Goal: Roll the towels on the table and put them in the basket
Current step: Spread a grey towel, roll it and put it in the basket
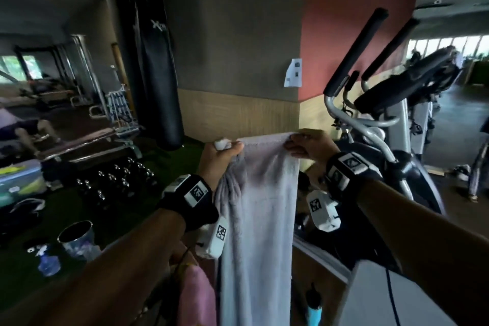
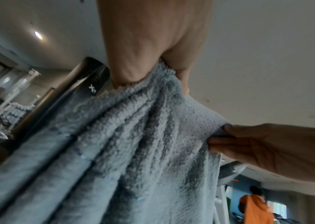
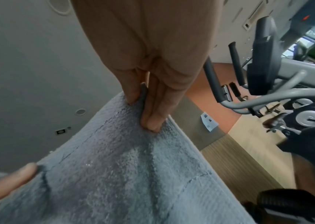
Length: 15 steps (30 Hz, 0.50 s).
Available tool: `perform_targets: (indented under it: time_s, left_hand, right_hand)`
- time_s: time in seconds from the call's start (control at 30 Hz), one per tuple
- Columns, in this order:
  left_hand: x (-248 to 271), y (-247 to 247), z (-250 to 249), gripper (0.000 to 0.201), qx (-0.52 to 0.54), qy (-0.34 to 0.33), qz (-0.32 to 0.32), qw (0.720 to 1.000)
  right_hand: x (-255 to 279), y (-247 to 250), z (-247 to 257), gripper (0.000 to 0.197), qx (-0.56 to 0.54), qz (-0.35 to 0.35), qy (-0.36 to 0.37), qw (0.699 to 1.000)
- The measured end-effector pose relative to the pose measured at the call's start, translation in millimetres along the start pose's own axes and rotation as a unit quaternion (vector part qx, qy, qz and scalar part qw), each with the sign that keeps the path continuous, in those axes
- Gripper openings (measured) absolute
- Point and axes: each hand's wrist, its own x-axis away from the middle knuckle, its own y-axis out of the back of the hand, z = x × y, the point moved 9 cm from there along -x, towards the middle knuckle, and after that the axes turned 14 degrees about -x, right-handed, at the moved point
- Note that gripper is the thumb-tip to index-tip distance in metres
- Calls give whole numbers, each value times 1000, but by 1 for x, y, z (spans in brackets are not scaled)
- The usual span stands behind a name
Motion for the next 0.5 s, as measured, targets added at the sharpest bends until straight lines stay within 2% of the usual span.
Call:
perform_targets:
  time_s: [0.13,0.3,0.37,0.43,0.5]
  left_hand:
    - [-73,-2,-19,21,-45,-27,-46,998]
    - [-121,-13,-34,26,-64,-25,-123,990]
    - [-122,-22,-29,31,-142,-14,-124,982]
    - [-111,-26,-4,42,-271,2,-107,957]
    - [-90,-13,34,54,-352,38,-101,930]
  right_hand:
    - [-91,-3,34,27,33,18,16,999]
    - [-180,10,55,28,28,48,-2,998]
    - [-203,29,52,25,19,53,-3,998]
    - [-217,51,32,23,4,70,-24,997]
    - [-226,92,2,28,44,43,-32,998]
